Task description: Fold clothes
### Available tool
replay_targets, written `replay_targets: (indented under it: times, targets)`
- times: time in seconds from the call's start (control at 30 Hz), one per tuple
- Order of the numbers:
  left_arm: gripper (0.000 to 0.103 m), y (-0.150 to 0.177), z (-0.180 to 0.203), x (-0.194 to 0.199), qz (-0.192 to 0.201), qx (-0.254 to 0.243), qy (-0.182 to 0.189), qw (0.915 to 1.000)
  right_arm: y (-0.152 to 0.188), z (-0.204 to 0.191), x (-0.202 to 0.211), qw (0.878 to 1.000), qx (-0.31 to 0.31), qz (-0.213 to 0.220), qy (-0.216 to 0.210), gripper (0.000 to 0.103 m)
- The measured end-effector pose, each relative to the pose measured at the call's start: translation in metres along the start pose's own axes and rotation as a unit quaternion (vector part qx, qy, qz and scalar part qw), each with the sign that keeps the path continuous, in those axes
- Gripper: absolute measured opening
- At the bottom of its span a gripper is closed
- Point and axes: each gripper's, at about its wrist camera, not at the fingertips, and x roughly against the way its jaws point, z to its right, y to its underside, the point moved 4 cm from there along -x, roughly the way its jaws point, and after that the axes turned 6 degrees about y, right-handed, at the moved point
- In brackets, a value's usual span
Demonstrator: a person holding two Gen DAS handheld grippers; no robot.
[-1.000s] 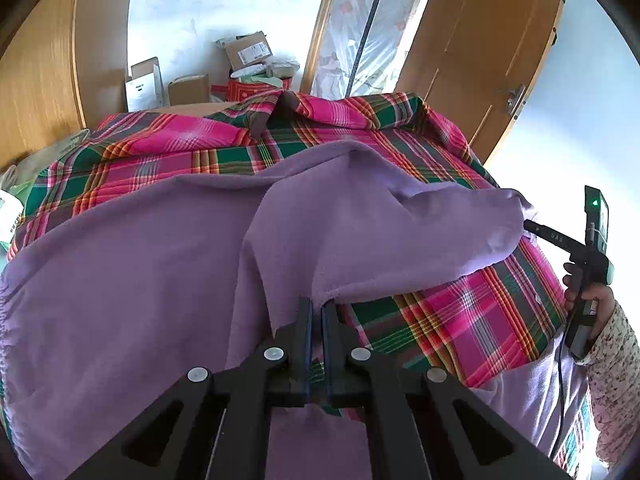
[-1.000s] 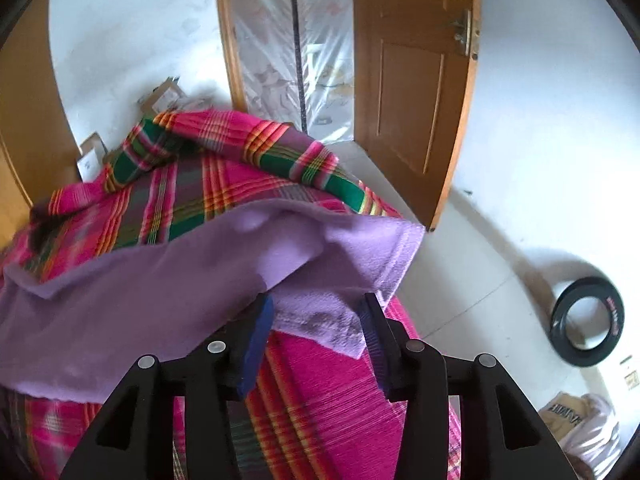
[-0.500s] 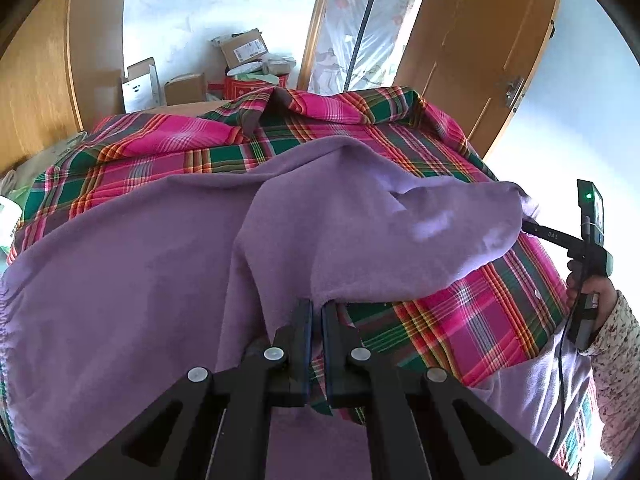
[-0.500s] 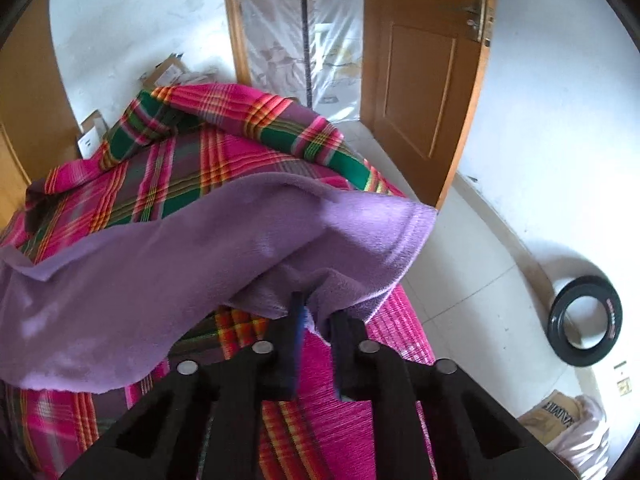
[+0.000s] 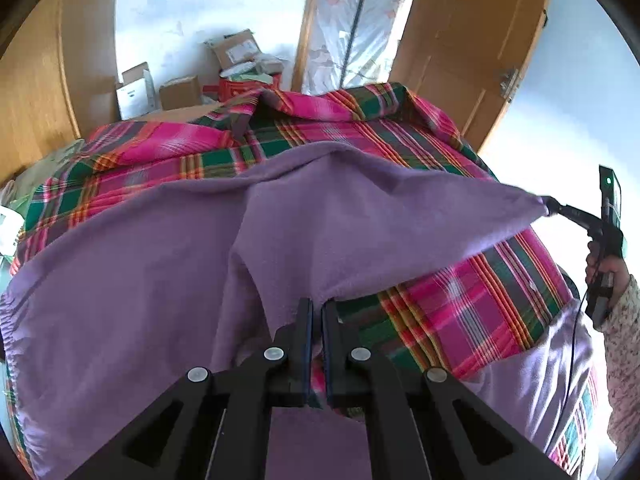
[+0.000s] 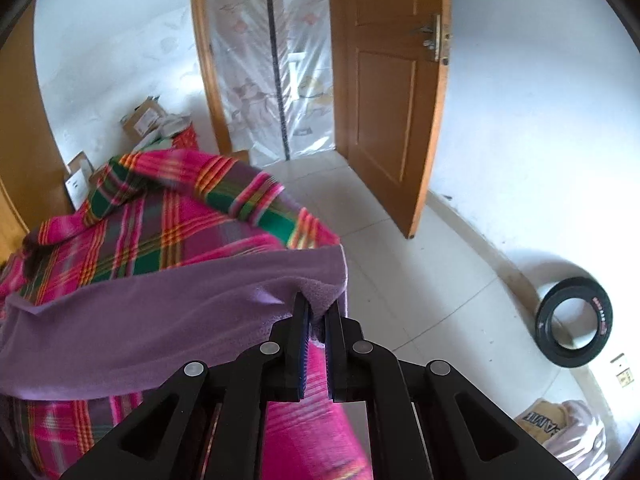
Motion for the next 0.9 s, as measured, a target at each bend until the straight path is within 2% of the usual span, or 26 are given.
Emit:
replay_targets:
  times: [0.2,0.43,0.57,0.67,0.8,0.9]
  targets:
    - [0.005,0.016,0.025,-0.008,-0.035,-0.041,0.008,0.9985,0.000,0.021,-0.005,1.000,-0.008,-0.013,0.007,0.007]
    - [0.004,0.027,0.046,-0.017,-0.059,-0.063,0.019,0.9961,0.007,0.039,-0.015,0.999,-0.022,-0.021,0.020,0.007]
    - [0.005,0.029,0.047,-0.025,-0.071,-0.063,0.017,0.9953,0.007,0.042,-0.022,0.999,-0.020,-0.026,0.028,0.007]
    - [0.005,0.032,0.046,-0.030,-0.081,-0.062,0.017,0.9946,0.013,0.040,-0.033,0.998,-0.015,-0.045,0.037,0.007]
    - [0.005,0.036,0.045,-0.032,-0.095,-0.061,0.023,0.9933,0.020,0.044,-0.042,0.996,-0.040,-0.074,0.031,0.008]
    - [0.011,0.038,0.046,-0.026,-0.091,-0.063,0.034,0.9933,0.021,0.044,-0.037,0.996,-0.046,-0.075,0.033,0.009]
